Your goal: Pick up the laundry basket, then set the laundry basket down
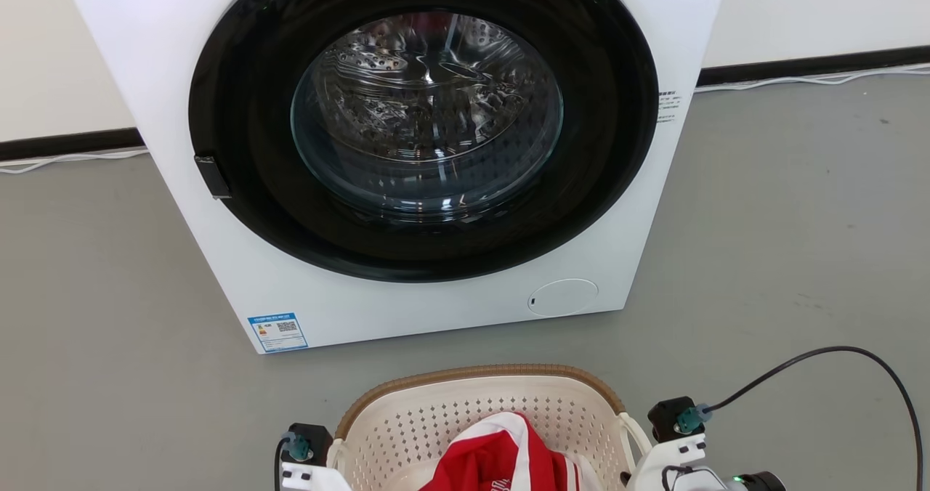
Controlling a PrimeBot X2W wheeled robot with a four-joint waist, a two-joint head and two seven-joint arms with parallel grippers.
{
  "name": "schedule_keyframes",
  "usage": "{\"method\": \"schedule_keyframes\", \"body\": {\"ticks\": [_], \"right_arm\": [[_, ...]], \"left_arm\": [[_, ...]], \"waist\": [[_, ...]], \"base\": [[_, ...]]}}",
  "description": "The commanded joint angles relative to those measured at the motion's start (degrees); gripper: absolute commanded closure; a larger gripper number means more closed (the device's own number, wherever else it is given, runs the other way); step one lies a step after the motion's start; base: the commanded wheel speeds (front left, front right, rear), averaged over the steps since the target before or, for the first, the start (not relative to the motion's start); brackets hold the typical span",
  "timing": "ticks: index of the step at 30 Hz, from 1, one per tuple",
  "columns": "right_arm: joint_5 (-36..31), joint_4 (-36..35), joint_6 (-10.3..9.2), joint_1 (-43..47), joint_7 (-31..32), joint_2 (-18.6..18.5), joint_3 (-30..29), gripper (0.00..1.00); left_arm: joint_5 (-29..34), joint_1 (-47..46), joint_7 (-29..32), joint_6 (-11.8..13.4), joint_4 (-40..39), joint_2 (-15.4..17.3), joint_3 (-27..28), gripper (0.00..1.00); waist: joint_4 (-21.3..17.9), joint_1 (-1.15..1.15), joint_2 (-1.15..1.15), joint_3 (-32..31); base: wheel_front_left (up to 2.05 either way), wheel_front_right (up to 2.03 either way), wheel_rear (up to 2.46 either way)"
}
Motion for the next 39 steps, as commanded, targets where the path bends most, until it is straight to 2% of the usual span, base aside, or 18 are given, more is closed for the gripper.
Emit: {"method": "schedule_keyframes", "body": {"ticks": [1, 39], "right_arm": [[0.0, -1.3, 1.03, -2.0, -0.3, 1.0, 1.5, 1.0], [6.6, -0.1, 1.03, -3.7, -2.0, 0.5, 8.5, 1.0]], "left_arm": [[-0.3, -2.2, -0.7, -0.5, -1.6, 0.8, 0.6, 1.0], [-4.2, -2.6, -2.0, 0.2, -0.2, 0.8, -3.1, 1.0]], "waist": [[0.0, 0.0, 0.0, 0.0], [0.0, 0.0, 0.0, 0.3]], "base": [[0.0, 0.0, 0.0], [0.0, 0.0, 0.0]]}}
